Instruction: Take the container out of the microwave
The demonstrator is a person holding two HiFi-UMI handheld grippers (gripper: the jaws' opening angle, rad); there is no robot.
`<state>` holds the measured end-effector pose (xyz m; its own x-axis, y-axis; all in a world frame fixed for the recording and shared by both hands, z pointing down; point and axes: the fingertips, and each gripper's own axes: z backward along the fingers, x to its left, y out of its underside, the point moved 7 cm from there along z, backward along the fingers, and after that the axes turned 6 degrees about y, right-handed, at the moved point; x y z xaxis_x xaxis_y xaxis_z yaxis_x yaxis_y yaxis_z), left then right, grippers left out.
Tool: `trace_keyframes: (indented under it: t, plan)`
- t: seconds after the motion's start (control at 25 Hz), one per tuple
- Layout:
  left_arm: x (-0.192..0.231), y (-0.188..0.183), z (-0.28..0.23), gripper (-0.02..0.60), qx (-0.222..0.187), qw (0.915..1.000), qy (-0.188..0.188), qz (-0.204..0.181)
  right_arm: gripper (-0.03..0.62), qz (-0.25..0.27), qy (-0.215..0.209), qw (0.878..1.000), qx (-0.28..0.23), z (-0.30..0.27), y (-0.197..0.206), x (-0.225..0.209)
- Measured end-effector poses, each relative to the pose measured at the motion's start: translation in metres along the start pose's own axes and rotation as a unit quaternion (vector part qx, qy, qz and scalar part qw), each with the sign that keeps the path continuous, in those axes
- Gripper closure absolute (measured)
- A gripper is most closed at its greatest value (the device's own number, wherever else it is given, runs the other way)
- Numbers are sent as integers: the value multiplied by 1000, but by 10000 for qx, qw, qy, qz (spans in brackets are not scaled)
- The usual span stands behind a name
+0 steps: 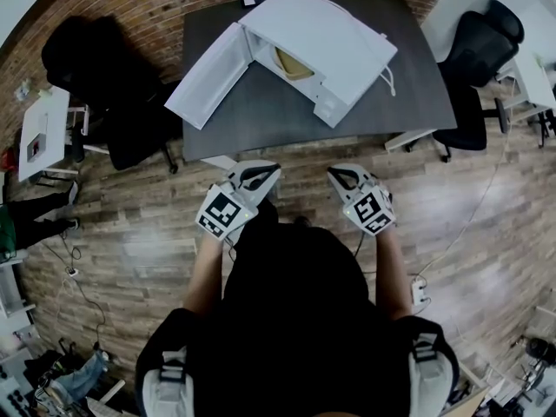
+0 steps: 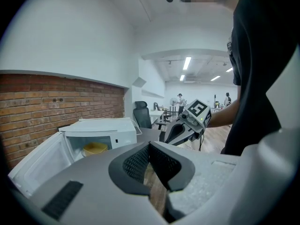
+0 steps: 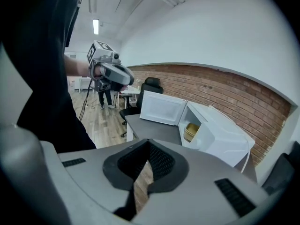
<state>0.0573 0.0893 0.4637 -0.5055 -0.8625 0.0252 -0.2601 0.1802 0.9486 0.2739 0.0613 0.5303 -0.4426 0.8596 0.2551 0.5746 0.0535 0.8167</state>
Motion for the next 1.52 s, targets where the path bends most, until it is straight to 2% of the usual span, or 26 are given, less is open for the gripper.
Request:
trace_keyframes:
  t: [0.12, 0.32, 0.52, 0.92, 1.16, 1.52]
  plan:
    - [23, 0, 4, 580, -5, 10000, 75, -29, 597, -279, 14, 9995, -115, -13, -16, -6]
    - [64, 0, 2, 580, -65, 9997, 231, 94, 597, -203, 43, 9997, 96, -44, -30, -16]
    - [98, -3, -3, 580, -88, 9989, 445, -122, 597, -182, 148, 9994, 235, -69, -39, -26]
    - [164, 5, 6, 579, -20, 9974, 725, -11, 597, -290, 328, 9986, 301, -121, -60, -41]
    - [197, 6, 20, 580, -86, 9969, 759, -186, 597, -272, 350, 9985, 310, -153, -79, -43]
    - [233, 29, 54, 580, -118, 9971, 750, -90, 597, -232, 404, 9985, 285, -202, -107, -41]
